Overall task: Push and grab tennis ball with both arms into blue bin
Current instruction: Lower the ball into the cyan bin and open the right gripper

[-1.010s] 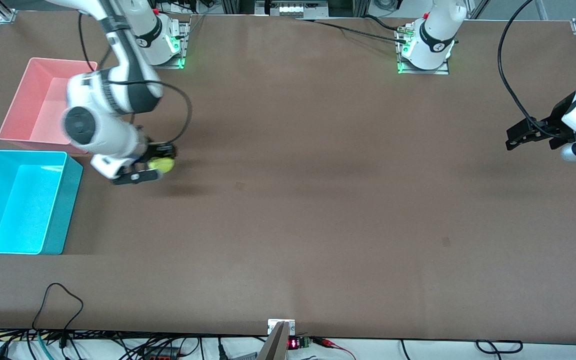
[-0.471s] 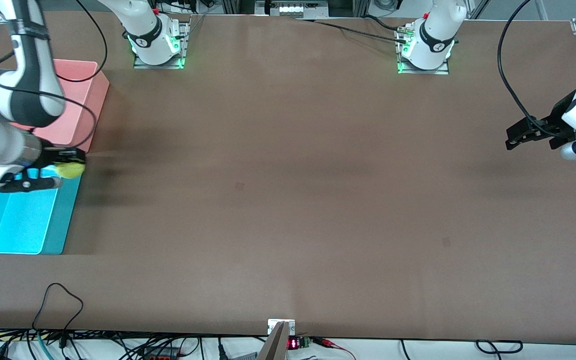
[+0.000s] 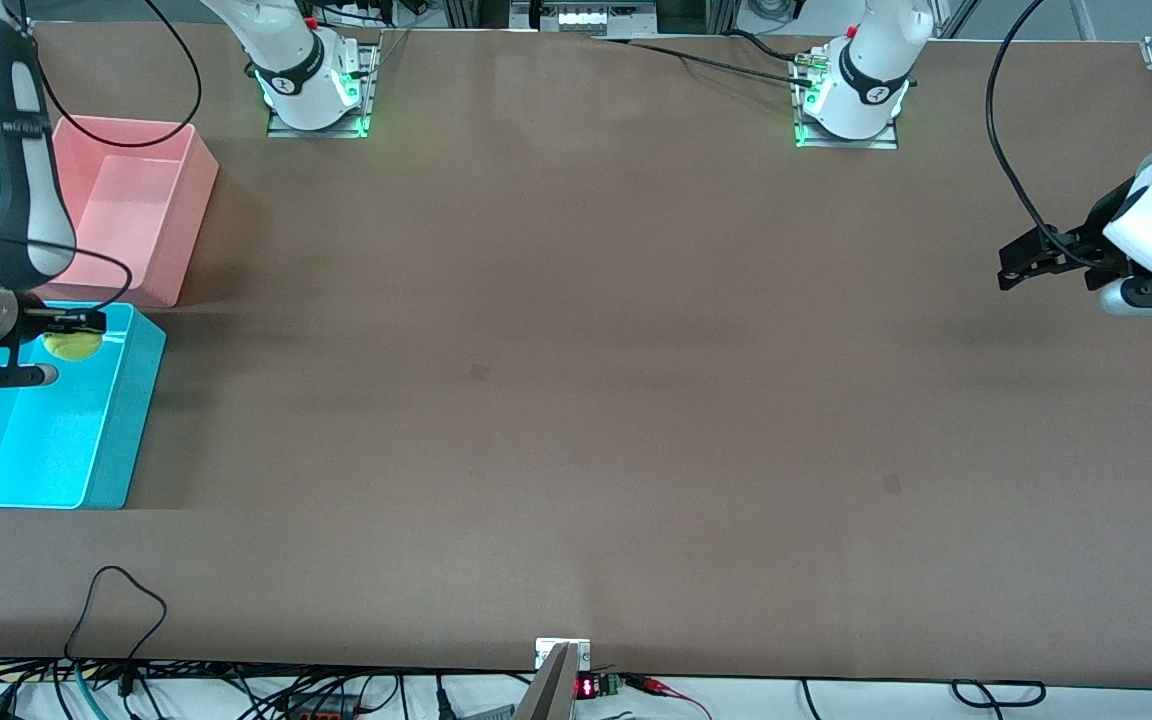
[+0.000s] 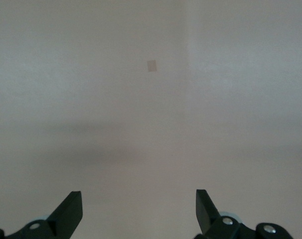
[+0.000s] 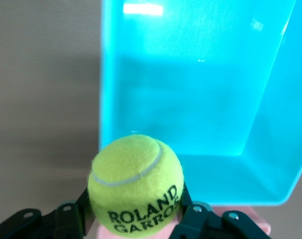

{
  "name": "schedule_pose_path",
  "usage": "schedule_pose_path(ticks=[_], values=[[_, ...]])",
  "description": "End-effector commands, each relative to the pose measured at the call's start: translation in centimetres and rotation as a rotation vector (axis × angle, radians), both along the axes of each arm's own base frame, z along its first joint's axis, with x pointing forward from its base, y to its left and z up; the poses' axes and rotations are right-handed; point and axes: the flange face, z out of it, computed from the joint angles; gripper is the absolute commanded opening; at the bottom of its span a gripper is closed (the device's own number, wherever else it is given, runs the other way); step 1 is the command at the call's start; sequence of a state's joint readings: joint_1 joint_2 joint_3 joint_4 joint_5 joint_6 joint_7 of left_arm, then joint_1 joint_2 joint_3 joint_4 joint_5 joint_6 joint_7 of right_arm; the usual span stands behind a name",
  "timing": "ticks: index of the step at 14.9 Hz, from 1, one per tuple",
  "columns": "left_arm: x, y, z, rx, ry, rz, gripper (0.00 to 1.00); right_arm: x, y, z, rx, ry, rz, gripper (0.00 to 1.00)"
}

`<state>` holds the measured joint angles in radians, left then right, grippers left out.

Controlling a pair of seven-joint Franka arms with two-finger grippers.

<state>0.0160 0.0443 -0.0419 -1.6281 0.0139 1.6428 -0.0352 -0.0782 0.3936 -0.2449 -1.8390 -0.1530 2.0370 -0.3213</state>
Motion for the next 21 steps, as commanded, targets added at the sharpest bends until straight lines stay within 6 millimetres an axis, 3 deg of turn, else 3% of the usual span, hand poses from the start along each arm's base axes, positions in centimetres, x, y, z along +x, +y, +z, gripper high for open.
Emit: schedule_pose_path(ticks=[1, 4, 10, 14, 19, 21], values=[[-0.8, 0.0, 0.8, -0.001, 0.006, -0.006, 1.0, 0.7, -1.2, -2.2, -0.013, -0.013, 0.028, 0.23], [-0.7, -0.2, 0.5, -0.001, 0.01, -0.009, 1.0, 0.0, -3.7, -5.2, -0.002, -0.003, 0.041, 0.25], [-0.8, -0.4, 0.6, -0.001, 0.01, -0.014, 1.0, -0.7, -5.1, -8.7, -0.001, 0.023, 0.044, 0.25], [-0.8, -0.4, 0.6, -0.001, 0.01, -0.012, 1.0, -1.5, -6.2, -10.0, 0.006, 0.046, 0.029, 0.31], [-0.8, -0.4, 0.6, -0.001, 0.01, -0.012, 1.0, -1.8, -6.7, -10.7, 0.007, 0.058, 0.024, 0.58], [-0.7, -0.3, 0.6, -0.001, 0.01, -0.009, 1.0, -1.9, -6.8, -10.7, 0.009, 0.06, 0.031, 0.79]])
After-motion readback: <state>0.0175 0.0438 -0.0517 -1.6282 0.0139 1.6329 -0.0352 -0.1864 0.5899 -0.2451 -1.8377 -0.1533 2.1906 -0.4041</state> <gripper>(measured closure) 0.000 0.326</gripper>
